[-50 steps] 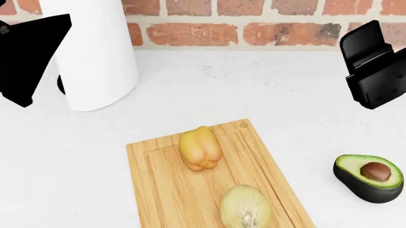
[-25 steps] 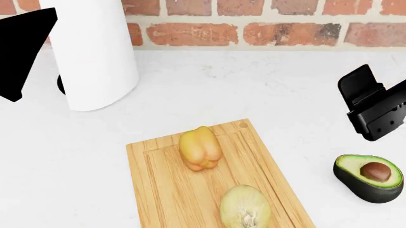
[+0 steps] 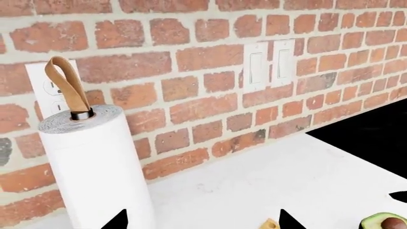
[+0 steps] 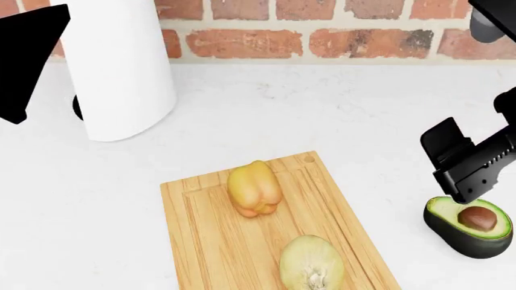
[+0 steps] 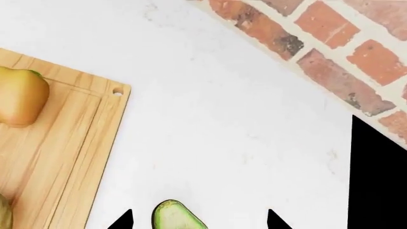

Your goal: Place the avocado, onion, tomato and bell pepper on the cutting board.

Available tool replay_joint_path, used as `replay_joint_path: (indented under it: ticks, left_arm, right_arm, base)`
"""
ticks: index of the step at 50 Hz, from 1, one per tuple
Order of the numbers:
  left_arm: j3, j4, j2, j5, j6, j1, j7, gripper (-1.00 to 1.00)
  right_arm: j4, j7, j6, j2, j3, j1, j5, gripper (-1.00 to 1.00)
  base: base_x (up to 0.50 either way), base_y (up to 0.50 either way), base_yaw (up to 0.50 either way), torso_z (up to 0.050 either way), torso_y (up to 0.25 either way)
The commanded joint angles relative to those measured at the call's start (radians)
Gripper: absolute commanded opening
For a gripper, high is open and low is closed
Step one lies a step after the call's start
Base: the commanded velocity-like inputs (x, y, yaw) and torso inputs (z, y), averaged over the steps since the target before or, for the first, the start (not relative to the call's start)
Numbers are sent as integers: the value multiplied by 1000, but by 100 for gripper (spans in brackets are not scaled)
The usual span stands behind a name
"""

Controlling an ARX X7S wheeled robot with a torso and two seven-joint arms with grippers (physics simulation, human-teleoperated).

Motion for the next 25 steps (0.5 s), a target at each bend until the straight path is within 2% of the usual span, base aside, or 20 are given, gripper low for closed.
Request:
replay_joint_path:
  ticks: [1,25]
  left_arm:
    - [5,-6,0,4,-4,-9,3,100]
    - [9,1,-8,-1,-4,-16,-7,100]
  right_arm:
    - [20,1,-46,-5,-27,-63,-16,100]
    - [75,-43,-93,-15,-92,-121,-73,100]
  base:
    - [0,0,0,0,0]
    - [0,0,0,0,0]
